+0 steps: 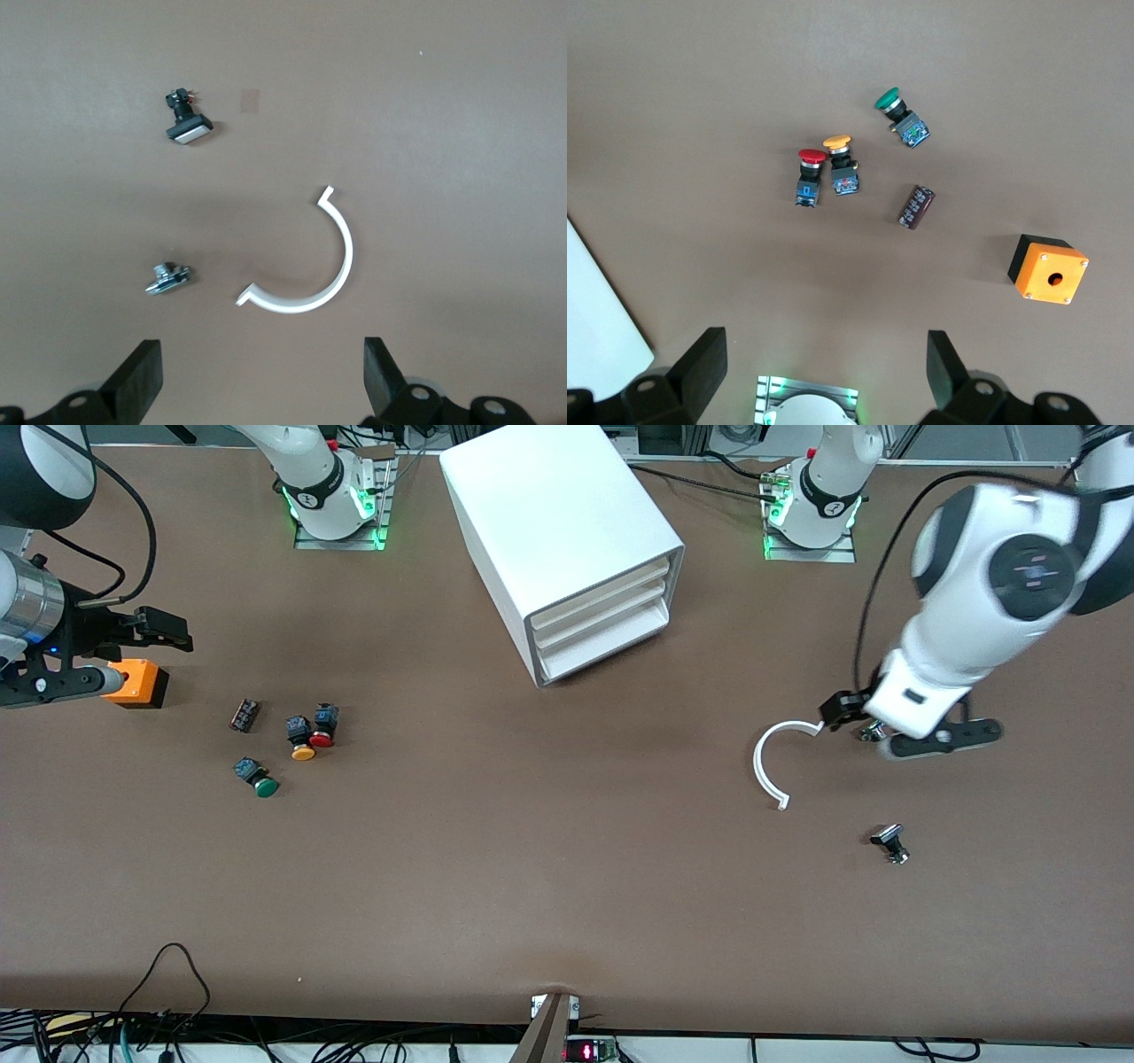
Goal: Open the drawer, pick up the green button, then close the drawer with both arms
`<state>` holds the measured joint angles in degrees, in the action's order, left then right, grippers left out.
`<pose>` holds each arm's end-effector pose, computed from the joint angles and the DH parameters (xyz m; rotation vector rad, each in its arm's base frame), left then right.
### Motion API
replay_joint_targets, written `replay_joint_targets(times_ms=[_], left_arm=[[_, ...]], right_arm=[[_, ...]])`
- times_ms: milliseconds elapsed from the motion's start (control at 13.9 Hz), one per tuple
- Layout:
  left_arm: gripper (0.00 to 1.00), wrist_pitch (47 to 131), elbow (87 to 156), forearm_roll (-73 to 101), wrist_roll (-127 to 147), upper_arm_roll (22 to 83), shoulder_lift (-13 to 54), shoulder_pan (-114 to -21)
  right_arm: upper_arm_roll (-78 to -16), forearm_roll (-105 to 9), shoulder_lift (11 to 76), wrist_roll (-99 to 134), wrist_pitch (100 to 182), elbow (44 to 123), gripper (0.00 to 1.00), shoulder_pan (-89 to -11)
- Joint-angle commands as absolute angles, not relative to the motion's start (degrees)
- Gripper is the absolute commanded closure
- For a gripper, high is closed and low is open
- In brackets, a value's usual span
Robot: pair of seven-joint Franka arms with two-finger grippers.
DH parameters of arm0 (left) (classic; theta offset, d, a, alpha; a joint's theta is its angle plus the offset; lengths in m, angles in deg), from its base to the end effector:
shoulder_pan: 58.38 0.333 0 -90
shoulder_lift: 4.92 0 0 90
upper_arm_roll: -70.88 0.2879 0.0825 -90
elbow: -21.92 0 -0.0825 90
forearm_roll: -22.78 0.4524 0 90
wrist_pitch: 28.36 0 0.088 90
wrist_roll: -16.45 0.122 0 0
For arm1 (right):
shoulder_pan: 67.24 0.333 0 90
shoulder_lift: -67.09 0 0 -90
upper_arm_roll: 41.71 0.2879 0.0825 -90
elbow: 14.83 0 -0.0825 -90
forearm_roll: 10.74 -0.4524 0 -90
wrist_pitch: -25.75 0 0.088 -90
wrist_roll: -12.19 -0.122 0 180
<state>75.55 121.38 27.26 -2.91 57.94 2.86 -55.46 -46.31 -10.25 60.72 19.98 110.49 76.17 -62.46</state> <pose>0.6498 -0.1028 0.4271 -3.0757 -0.2208 0.0636 0.6323 0.0026 0.4957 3.1122 0.2163 -0.3457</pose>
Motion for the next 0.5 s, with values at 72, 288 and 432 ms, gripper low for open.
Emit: replay_joint_targets(times_ms=[72, 288, 432], left_arm=[[0.0, 69.73, 117.55, 24.8, 7.29, 61.29, 0.8, -54.86], [0.0, 69.46, 117.2, 24.71, 8.8, 61.56, -0.09, -54.34], [0.0, 69.46, 116.76, 24.19, 8.89, 61.56, 0.0, -54.25]], right_arm=[[-46.71, -9.33, 61.12, 18.17, 110.39, 75.43, 0.0, -62.85], [-46.8, -9.24, 60.24, 18.17, 110.66, 74.48, 0.0, -63.46], [-46.89, -9.16, 59.71, 18.25, 110.66, 73.85, 0.0, -63.73]])
